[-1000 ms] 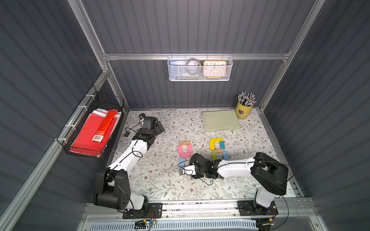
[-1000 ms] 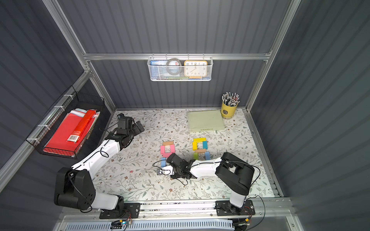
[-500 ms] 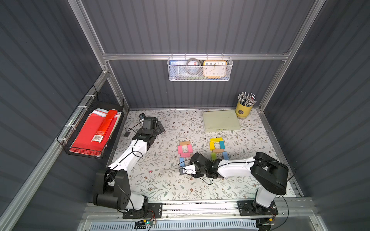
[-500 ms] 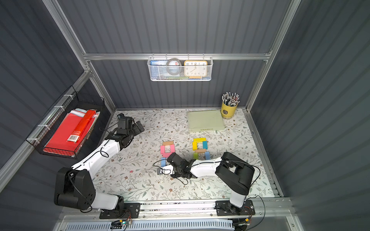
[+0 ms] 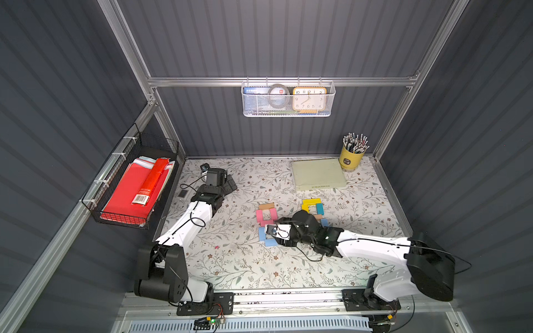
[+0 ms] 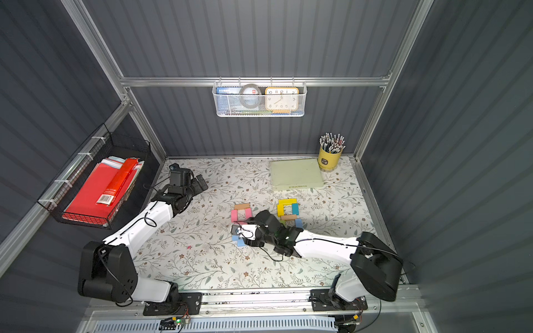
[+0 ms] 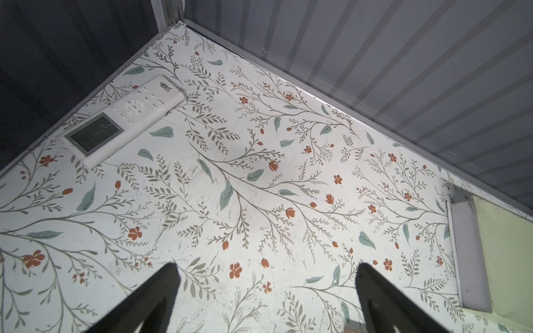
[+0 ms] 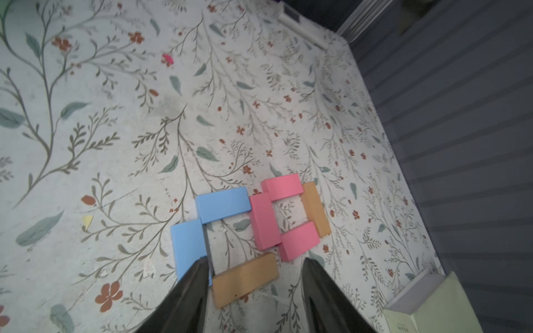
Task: Assemble the number 8 with building blocks
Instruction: Assemble the building block at the center of the board, then adjust the building block at the center of the board.
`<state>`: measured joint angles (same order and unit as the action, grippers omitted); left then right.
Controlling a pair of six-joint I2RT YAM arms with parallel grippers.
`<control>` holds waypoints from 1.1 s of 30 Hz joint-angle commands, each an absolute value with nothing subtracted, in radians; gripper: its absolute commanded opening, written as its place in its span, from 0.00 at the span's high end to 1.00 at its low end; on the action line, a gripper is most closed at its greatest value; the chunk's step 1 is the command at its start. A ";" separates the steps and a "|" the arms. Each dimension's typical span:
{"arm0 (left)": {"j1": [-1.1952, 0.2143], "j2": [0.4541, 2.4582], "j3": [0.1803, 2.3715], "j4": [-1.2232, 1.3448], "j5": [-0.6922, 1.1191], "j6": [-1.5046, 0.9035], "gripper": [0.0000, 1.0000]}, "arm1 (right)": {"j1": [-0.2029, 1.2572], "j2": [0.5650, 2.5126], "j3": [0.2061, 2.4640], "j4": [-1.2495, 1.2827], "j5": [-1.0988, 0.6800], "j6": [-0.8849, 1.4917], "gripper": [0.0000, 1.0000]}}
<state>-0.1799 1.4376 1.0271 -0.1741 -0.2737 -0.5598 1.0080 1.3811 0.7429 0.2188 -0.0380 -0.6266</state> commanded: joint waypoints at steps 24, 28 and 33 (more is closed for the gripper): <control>-0.173 1.447 0.967 -0.183 -0.085 -0.514 0.01 | 0.844 1.504 0.778 0.261 -0.235 0.565 0.13; -0.174 1.459 0.966 -0.187 -0.078 -0.492 0.01 | 0.845 1.532 0.745 0.293 -0.235 0.635 0.13; -0.173 1.468 0.956 -0.181 -0.057 -0.482 0.01 | 0.867 1.580 0.799 0.178 -0.115 0.597 0.14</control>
